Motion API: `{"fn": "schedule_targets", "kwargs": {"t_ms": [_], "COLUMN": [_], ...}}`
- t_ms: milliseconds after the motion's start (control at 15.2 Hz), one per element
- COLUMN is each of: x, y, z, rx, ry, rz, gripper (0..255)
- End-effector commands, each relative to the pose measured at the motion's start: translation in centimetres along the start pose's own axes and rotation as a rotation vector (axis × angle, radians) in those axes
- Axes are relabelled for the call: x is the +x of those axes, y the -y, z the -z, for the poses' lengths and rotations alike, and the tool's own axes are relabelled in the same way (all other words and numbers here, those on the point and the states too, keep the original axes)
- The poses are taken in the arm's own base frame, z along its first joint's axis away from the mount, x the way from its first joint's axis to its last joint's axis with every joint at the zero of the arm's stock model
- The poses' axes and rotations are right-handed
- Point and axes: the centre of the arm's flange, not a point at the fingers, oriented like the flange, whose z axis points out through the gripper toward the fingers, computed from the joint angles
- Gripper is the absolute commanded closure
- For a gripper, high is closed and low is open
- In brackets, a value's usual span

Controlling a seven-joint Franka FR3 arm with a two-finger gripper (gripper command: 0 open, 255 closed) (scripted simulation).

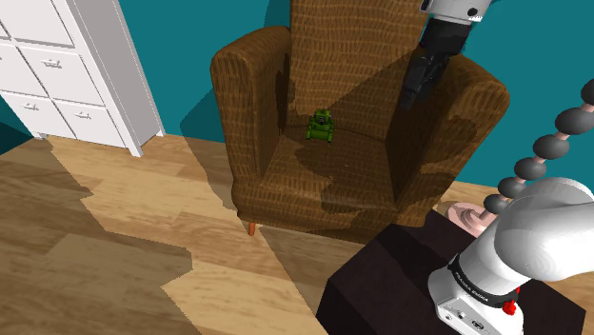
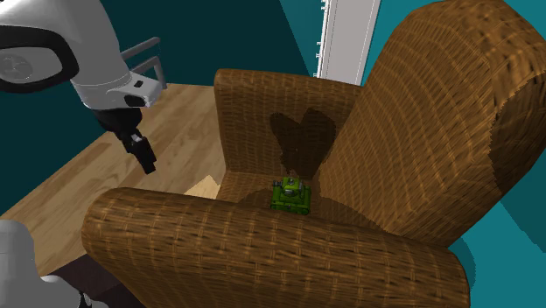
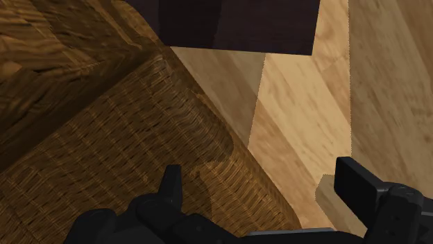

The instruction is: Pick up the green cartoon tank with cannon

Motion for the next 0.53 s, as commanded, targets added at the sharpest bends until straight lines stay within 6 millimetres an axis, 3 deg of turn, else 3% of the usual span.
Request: {"fn": "schedule_targets", "kwargs": {"t_ms": [0, 462], "x": [0.0, 7.7], "y": [0.0, -1.5], "z": [0.0, -4.5], "rx": [0.0, -0.017], "ry": [0.0, -0.012], "rz": [0.0, -0.122], "gripper": [0, 0]}}
